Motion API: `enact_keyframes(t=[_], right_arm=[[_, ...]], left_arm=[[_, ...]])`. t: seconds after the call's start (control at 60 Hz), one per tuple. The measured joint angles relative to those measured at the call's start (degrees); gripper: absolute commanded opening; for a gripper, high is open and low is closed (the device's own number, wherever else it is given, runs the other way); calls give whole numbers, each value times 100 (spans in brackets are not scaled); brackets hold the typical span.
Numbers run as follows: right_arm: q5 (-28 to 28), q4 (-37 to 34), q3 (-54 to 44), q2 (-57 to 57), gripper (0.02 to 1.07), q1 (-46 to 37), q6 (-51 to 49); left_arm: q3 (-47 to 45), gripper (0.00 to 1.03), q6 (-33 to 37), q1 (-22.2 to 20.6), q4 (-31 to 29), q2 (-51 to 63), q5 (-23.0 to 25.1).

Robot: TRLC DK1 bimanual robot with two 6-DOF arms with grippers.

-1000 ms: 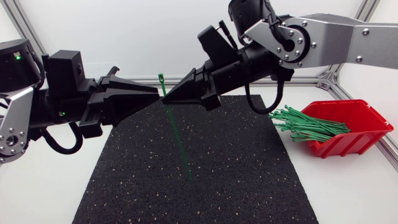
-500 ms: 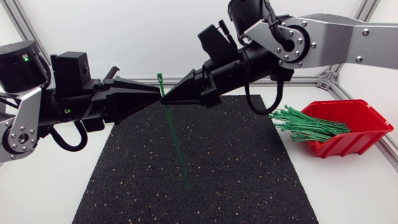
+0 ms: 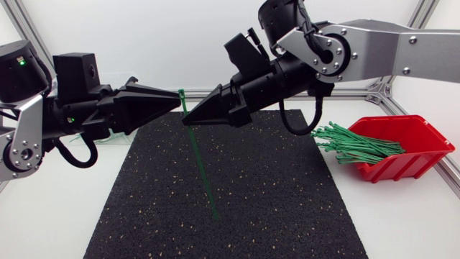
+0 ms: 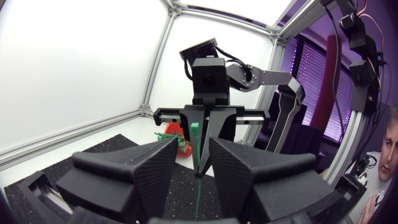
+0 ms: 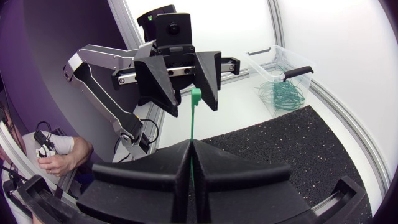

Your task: Take a green cable tie from the red box, thread the tail through the head to close it, then place it in the transparent bin on the left.

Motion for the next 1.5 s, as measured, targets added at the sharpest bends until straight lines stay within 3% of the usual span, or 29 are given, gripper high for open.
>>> enact_keyframes(t=[1.5], right_arm=[[-63,323,0,20,8,81,278]], left_arm=[[9,20,-127,-17,225,162,238]])
